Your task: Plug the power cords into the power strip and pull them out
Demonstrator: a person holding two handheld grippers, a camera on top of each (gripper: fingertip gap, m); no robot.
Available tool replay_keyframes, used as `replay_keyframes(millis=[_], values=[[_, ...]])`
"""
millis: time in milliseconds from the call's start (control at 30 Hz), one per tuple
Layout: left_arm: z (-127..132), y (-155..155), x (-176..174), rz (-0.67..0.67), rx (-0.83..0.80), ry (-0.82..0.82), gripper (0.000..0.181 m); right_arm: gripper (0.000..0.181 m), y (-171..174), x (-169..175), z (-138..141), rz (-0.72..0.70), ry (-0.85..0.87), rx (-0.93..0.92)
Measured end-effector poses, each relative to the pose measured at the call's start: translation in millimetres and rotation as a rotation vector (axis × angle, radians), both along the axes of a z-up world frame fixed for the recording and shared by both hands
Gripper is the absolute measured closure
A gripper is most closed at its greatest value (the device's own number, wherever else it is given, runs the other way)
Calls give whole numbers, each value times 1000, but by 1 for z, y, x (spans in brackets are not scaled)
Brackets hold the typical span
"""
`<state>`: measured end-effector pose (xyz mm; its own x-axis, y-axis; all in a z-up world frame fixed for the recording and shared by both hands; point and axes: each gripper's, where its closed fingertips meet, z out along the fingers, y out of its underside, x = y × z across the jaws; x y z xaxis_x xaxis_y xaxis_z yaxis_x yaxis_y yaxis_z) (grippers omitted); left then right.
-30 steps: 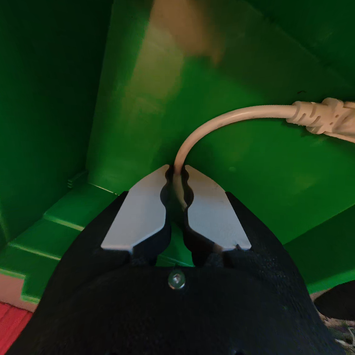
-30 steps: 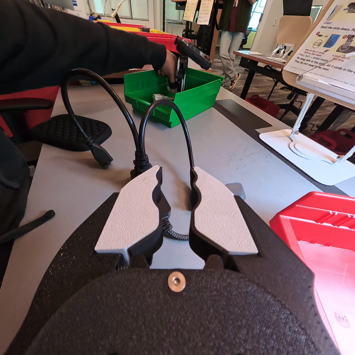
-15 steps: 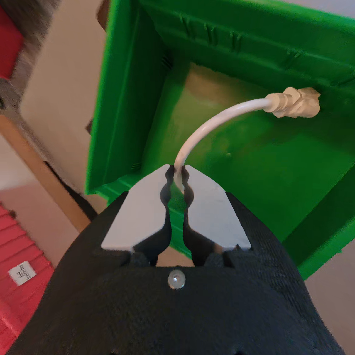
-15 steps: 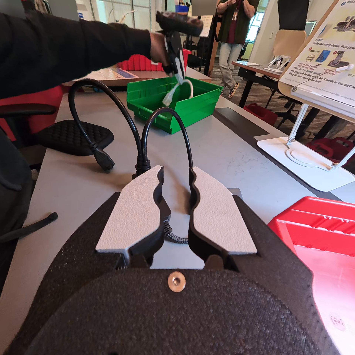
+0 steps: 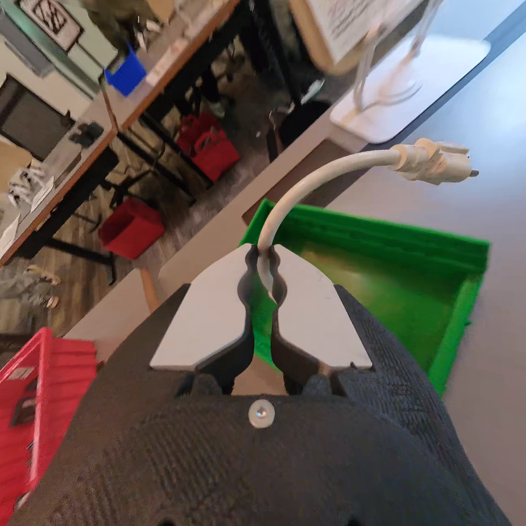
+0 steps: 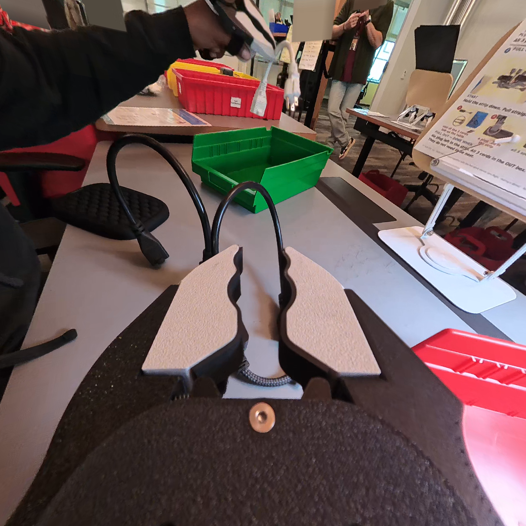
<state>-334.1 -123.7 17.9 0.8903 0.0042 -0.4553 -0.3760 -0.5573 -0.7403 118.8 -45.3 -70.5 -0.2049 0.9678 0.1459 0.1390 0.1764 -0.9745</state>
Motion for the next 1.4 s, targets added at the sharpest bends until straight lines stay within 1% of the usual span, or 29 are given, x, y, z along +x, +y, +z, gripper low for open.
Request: replay_keyframes(millis=[100,200,333,400,500,567,667,733,800,833,900,933,967,1033,1100,1133,1167,1200,1267,1367,1400], values=[[15,6,41,-131,132,-115,173,157,2,-4,9,-1,21,9],[28,14,94,-312,275,-278,173,156,2,-13,23,10,47,10],[44,25,164,-547,432,-495,172,148,-3,-35,44,34,76,25],[49,31,197,-656,474,-575,173,135,-10,-50,49,68,46,17],[62,40,240,-826,528,-674,172,129,-20,-73,54,135,22,42],[68,47,264,-910,542,-749,172,124,-24,-88,60,182,14,12],[74,56,293,-1001,582,-830,172,110,-33,-109,62,249,-18,-77],[73,59,308,-1041,607,-875,172,109,-38,-122,56,257,-22,-103],[69,63,319,-1070,614,-912,173,115,-44,-132,43,252,-44,-115],[65,64,324,-1082,599,-930,172,121,-43,-135,37,241,-44,-110],[58,67,327,-1091,582,-954,172,149,-40,-136,35,223,13,-102],[58,68,325,-1089,590,-967,172,161,-38,-136,32,214,14,-87],[56,68,323,-1090,586,-975,172,163,-32,-136,30,185,10,-67],[51,69,317,-1073,582,-963,172,165,-29,-132,28,189,4,-32],[49,69,308,-1055,585,-975,172,167,-26,-129,32,187,15,-29],[49,69,303,-1045,582,-988,172,170,-24,-127,34,177,17,-20],[47,70,298,-1025,584,-983,172,181,-18,-126,36,153,22,2],[45,71,294,-1006,585,-962,172,181,-14,-125,40,135,45,24],[41,72,289,-979,577,-923,173,181,-13,-121,43,149,46,37],[43,70,288,-1000,592,-963,173,180,-11,-118,45,138,44,51],[43,70,287,-1001,596,-971,173,176,-10,-118,46,133,51,47]])
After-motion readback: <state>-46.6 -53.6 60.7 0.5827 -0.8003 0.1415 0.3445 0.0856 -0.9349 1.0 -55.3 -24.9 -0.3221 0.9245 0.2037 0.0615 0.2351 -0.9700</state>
